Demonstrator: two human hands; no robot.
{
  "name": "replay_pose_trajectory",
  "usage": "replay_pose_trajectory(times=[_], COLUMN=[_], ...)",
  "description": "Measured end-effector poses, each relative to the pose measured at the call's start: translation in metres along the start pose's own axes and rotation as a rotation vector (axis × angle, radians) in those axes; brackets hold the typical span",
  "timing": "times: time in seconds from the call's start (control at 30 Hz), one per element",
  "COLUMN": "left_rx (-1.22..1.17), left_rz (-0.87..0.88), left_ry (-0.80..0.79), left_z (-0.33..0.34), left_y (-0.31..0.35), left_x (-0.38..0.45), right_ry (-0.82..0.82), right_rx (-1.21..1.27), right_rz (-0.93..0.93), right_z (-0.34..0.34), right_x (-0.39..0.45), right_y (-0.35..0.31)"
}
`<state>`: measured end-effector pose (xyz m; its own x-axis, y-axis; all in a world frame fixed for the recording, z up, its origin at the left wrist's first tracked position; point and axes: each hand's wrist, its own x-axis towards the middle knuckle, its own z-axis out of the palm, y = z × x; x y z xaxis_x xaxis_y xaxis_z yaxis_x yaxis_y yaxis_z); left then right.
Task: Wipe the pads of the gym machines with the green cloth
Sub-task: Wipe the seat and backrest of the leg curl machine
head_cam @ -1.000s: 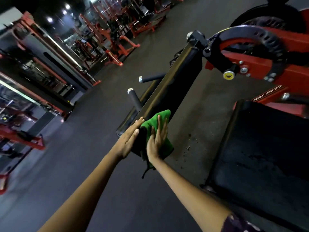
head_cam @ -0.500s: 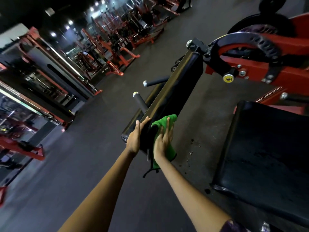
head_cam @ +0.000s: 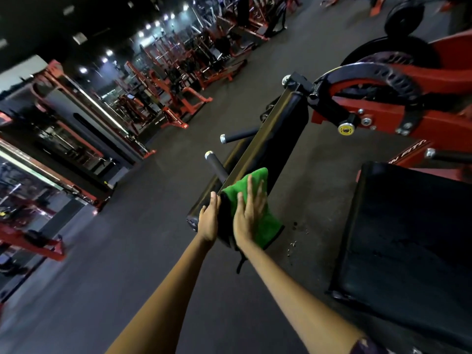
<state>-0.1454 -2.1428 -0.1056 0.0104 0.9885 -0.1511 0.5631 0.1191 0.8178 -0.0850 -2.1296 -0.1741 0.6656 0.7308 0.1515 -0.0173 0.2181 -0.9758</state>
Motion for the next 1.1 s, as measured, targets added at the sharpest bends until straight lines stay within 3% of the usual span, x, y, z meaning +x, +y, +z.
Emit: replay_pose_trajectory(times=[0.07, 0.13, 0.23, 0.3, 0.4, 0.47, 0.53, 0.73, 0.9, 1.1], left_rx=[0.042, 0.058, 0.119, 0.244, 0.628, 0.749, 0.747, 0.864, 0.755, 0.781], left_rz=[0.07, 0.155, 0.187, 0.222, 0.257, 0.309, 0.356, 0.451, 0.479, 0.469], left_ry=[-0.057, -0.104, -0.072, -0.039, 0.051, 0.071, 0.05, 0.016, -0.094, -0.077], left_z=[0.0, 0.003, 0.005, 0.004, 0.006, 0.006, 0.009, 0.017, 0.022, 0.051], left_y=[0.002, 0.005, 0.004, 0.001, -0.002, 0.0, 0.006, 0.012, 0.02, 0.052], left_x=[0.0, -0.002, -0.004, -0.002, 0.0, -0.003, 0.0, 0.015, 0.03, 0.072], right_ry=[-0.025, -0.024, 0.063, 0.101, 0.027, -0.055, -0.107, -0.049, -0.118, 0.009], right_rx=[-0.039, 0.017, 0.172, 0.134, -0.05, -0.123, -0.072, -0.023, -0.101, 0.033], right_rz=[-0.14, -0.167, 0.024, 0.096, -0.1, -0.182, -0.152, 0.098, -0.099, 0.041], right_z=[0.001, -0.003, -0.005, -0.005, 0.0, 0.0, -0.008, -0.01, -0.014, -0.012], right_x=[-0.037, -0.055, -0.004, 0.035, 0.028, -0.006, -0.006, 0.091, 0.039, 0.125], right_y=[0.01, 0.027, 0.031, 0.021, 0.016, 0.02, 0.031, 0.017, 0.026, 0.026])
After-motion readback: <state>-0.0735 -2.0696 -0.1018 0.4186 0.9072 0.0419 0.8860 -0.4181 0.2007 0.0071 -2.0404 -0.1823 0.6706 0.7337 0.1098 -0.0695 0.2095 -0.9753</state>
